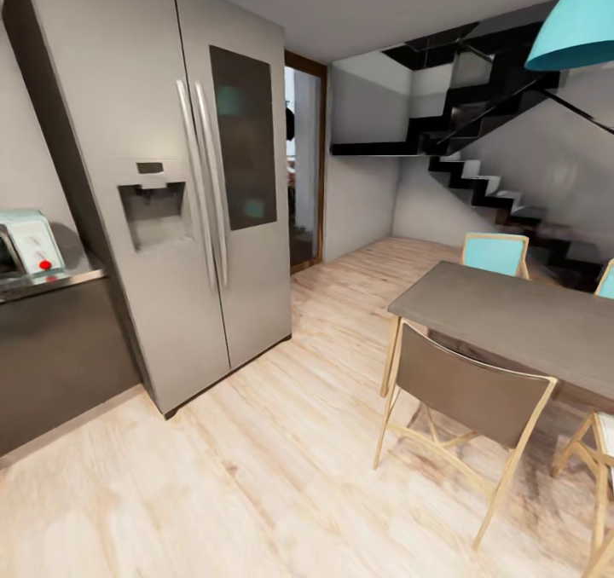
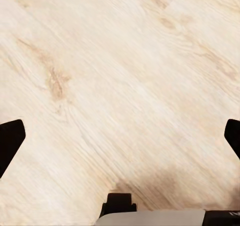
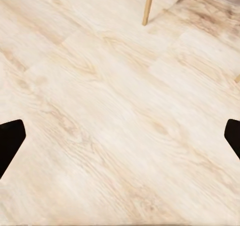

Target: In the kitchen, take the Vidalia onion out of the sink, dice it on the chopping board with the paring knife, put the diced onion into the bowl on the countertop, then place both the paring knife and the chopping board into the sink.

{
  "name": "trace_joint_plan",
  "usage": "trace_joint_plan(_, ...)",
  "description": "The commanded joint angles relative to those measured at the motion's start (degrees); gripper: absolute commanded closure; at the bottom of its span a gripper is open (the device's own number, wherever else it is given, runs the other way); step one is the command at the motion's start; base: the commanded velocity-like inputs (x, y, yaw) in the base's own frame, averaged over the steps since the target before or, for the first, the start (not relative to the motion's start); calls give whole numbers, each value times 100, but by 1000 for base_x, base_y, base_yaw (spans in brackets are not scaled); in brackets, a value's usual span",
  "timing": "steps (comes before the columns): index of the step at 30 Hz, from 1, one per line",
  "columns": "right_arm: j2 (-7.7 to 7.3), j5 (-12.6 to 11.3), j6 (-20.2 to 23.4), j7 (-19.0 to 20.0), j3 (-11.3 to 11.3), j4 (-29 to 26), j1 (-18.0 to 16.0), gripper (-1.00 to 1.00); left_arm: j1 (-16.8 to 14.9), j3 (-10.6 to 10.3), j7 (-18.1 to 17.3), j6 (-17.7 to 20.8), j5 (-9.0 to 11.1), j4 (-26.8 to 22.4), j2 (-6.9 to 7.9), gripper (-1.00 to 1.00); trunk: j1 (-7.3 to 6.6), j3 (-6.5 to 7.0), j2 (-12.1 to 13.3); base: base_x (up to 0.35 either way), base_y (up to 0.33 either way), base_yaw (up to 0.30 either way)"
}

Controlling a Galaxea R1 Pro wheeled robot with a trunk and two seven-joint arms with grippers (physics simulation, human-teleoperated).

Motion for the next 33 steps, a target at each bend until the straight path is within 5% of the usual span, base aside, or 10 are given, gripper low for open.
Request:
trace_joint_plan(1,1,-1,-13,-2,-1,0,-1,-100,0,4,1,-12,5,-3,-1,-100,-2,-5,-3,-190,0,276)
trace_joint_plan(33,13,-1,-10,-2,6,35,-1,-100,0,-1,1,-16,3,1,-19,-100,-2,-5,-3,-28,0,276)
